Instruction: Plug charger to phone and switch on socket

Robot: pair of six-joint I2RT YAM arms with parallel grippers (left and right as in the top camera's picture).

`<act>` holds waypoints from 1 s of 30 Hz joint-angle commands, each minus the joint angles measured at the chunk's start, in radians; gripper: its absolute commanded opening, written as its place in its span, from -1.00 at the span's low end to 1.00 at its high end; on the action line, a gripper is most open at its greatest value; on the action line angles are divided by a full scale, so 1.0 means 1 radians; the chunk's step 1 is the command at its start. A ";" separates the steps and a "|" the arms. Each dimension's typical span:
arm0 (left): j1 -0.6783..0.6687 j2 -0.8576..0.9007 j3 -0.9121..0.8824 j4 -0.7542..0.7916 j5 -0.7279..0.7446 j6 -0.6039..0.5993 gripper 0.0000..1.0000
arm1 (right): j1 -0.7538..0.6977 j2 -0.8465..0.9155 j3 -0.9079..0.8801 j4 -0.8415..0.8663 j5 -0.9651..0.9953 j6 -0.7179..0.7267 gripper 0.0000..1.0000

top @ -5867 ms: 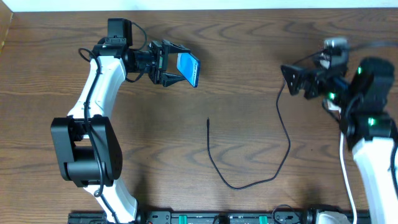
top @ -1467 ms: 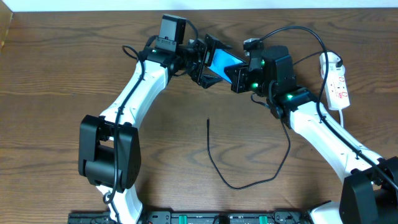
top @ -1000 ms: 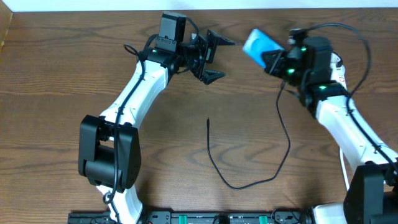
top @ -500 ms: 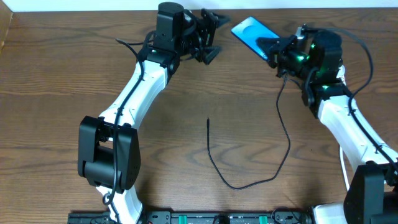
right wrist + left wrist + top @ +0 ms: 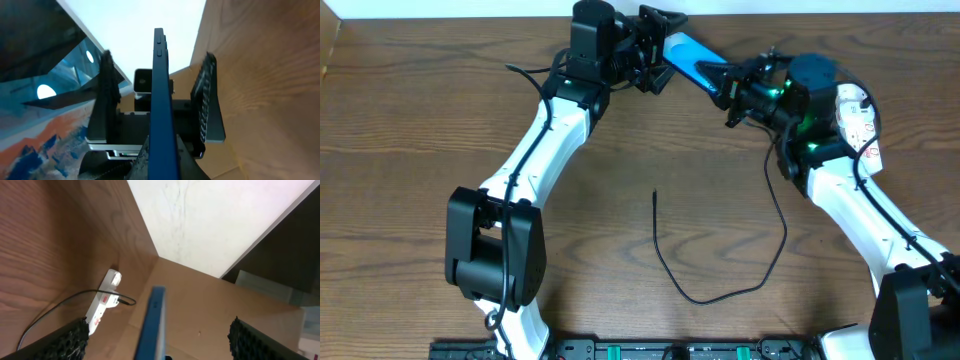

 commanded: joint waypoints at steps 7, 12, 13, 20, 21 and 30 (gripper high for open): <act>-0.016 -0.031 0.009 0.005 -0.012 -0.005 0.61 | 0.006 -0.002 0.018 0.021 0.024 0.068 -0.97; -0.021 -0.031 0.009 0.005 -0.012 -0.005 0.14 | 0.014 -0.002 0.018 0.020 0.025 0.068 -0.97; -0.021 -0.031 0.009 0.005 -0.012 -0.005 0.06 | 0.017 -0.002 0.018 0.020 0.026 0.068 -0.97; -0.023 -0.031 0.009 0.005 -0.012 -0.005 -0.46 | 0.029 -0.002 0.018 0.018 0.032 0.068 -0.97; -0.023 -0.031 0.009 0.005 -0.012 -0.005 -0.52 | 0.029 -0.002 0.018 0.018 0.032 0.068 -0.97; -0.023 -0.031 0.009 0.005 -0.012 -0.005 -0.85 | 0.030 -0.002 0.018 0.018 0.032 0.064 -0.97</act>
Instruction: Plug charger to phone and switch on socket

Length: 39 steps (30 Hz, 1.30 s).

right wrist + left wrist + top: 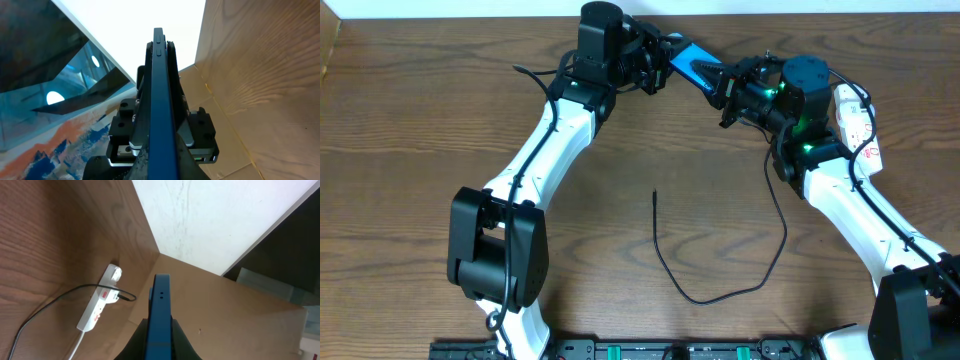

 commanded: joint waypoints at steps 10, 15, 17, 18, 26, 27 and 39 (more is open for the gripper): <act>0.028 -0.031 0.009 0.005 -0.005 0.013 -0.85 | -0.011 -0.002 0.018 0.062 -0.053 -0.134 0.98; 0.112 -0.031 0.009 -0.005 0.076 0.021 -0.85 | -0.070 -0.002 0.018 0.098 -0.132 -0.229 0.98; 0.160 -0.031 0.009 -0.005 0.167 0.022 -0.85 | -0.103 -0.002 0.018 0.099 -0.170 -0.278 0.99; 0.183 -0.031 0.009 -0.005 0.213 0.031 -0.86 | -0.122 -0.002 0.018 0.099 -0.187 -0.308 0.99; 0.383 -0.031 0.009 -0.032 0.628 0.356 -0.86 | -0.243 -0.002 0.018 0.099 -0.280 -0.458 0.99; 0.399 -0.031 0.009 -0.050 0.653 0.405 -0.86 | -0.246 -0.002 0.018 0.099 -0.280 -0.468 0.99; 0.502 -0.030 -0.025 -0.338 0.673 0.874 -0.86 | -0.165 -0.002 0.166 -0.311 -0.132 -0.718 0.98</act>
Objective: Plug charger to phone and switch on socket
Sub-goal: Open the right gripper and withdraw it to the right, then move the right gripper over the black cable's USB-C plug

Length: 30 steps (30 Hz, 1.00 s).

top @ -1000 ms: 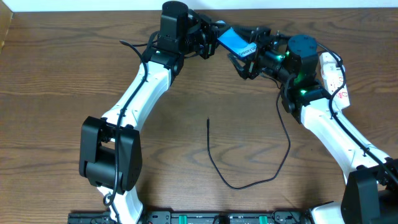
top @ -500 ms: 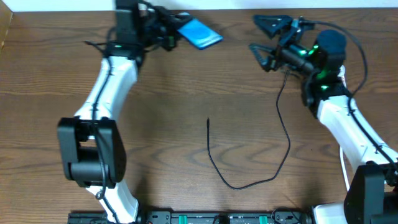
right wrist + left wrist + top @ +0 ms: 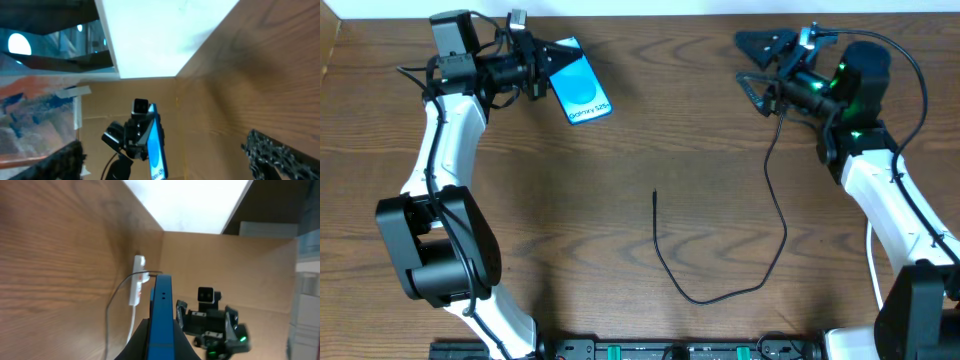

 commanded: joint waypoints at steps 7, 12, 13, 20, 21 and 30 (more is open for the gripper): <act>0.043 -0.029 -0.020 -0.233 0.019 0.425 -0.85 | 0.148 -0.002 0.251 -0.529 0.341 -0.388 0.98; 0.056 -0.029 -0.020 -0.391 -0.092 0.547 -0.85 | 0.230 0.006 0.254 -0.664 0.483 -0.433 0.99; 0.057 -0.029 -0.020 -0.418 -0.103 0.580 -0.85 | 0.246 0.012 0.254 -0.689 0.507 -0.446 0.99; 0.069 -0.029 -0.020 -0.489 -0.123 0.698 -0.86 | 0.346 0.106 0.254 -0.827 0.571 -0.484 0.98; 0.073 -0.029 -0.020 -0.497 -0.128 0.710 -0.86 | 0.361 0.126 0.254 -0.837 0.571 -0.488 0.98; 0.079 -0.029 -0.020 -0.572 -0.127 0.836 -0.86 | 0.497 0.312 0.254 -0.887 0.542 -0.502 0.95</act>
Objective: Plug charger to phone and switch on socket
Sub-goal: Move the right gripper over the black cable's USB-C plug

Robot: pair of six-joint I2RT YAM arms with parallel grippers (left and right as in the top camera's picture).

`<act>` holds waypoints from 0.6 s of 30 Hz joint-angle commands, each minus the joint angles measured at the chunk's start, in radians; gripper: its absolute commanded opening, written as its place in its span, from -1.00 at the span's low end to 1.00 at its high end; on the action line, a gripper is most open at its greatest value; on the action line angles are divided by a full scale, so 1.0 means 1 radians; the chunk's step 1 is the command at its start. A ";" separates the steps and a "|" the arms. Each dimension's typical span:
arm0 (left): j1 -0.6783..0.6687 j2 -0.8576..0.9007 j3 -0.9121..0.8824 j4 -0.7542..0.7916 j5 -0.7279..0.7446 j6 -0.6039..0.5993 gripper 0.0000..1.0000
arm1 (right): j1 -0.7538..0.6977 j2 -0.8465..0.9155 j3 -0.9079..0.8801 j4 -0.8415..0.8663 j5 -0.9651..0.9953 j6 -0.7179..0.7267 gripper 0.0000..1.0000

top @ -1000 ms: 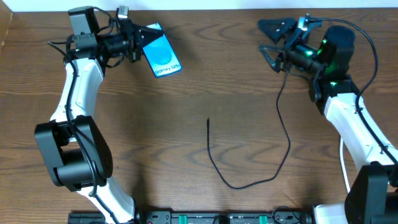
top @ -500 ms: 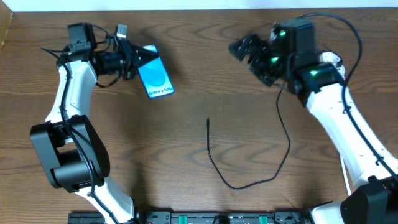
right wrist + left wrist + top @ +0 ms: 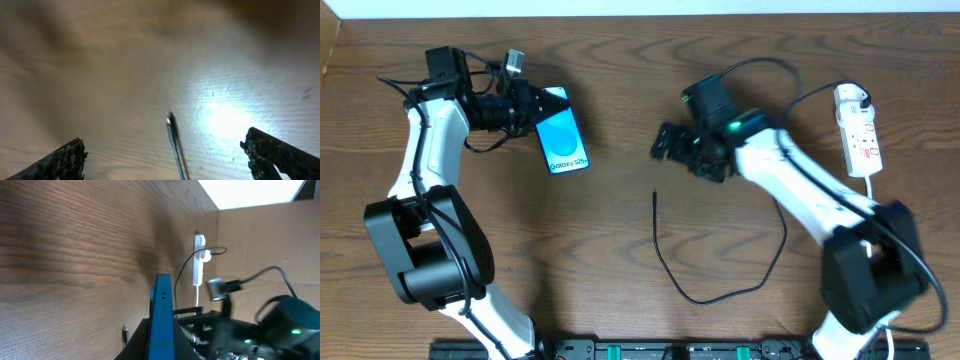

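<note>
My left gripper point(image 3: 532, 104) is shut on the top end of the blue phone point(image 3: 563, 140), holding it above the table at the back left; the left wrist view shows the phone point(image 3: 162, 297) edge-on. The black charger cable point(image 3: 720, 295) lies in a loop, its loose plug end point(image 3: 655, 197) at mid-table. My right gripper point(image 3: 667, 147) hangs open just behind that end; in the right wrist view the plug tip point(image 3: 172, 125) lies between the spread fingers point(image 3: 67, 160). The white socket strip point(image 3: 857, 125) lies at the back right with the cable plugged in.
The right arm point(image 3: 800, 190) stretches from the front right across the cable loop. The strip's own white lead point(image 3: 875, 240) runs down the right side. A cardboard wall point(image 3: 250, 240) stands behind the table.
My right gripper, still open, has moved from the back right to mid-table, just behind the cable's loose end. The left gripper has brought the phone slightly nearer and to the left.
At first my right gripper held the phone at the back middle with the left gripper open around its other end. Then the left was shut on it too. Later the left alone held it at the back left, the right open, now over the plug end.
</note>
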 commanded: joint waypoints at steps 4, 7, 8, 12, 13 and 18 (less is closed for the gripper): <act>0.004 -0.029 0.001 -0.014 0.018 0.076 -0.86 | 0.080 0.073 0.010 -0.035 0.013 -0.021 0.88; 0.004 -0.029 0.001 -0.014 0.018 0.076 -0.85 | 0.101 0.080 0.010 -0.056 0.063 -0.021 0.87; 0.004 -0.029 0.001 -0.014 0.019 0.076 -0.85 | 0.109 0.084 0.010 -0.068 0.088 -0.020 0.87; 0.004 -0.029 0.001 -0.025 0.019 0.076 -0.85 | 0.138 0.101 0.010 -0.097 0.170 -0.006 0.88; 0.004 -0.029 0.001 -0.029 0.019 0.076 -0.86 | 0.143 0.106 0.010 -0.097 0.182 -0.006 0.88; 0.004 -0.029 0.001 -0.040 0.018 0.076 -0.85 | 0.158 0.128 0.010 -0.089 0.206 -0.005 0.87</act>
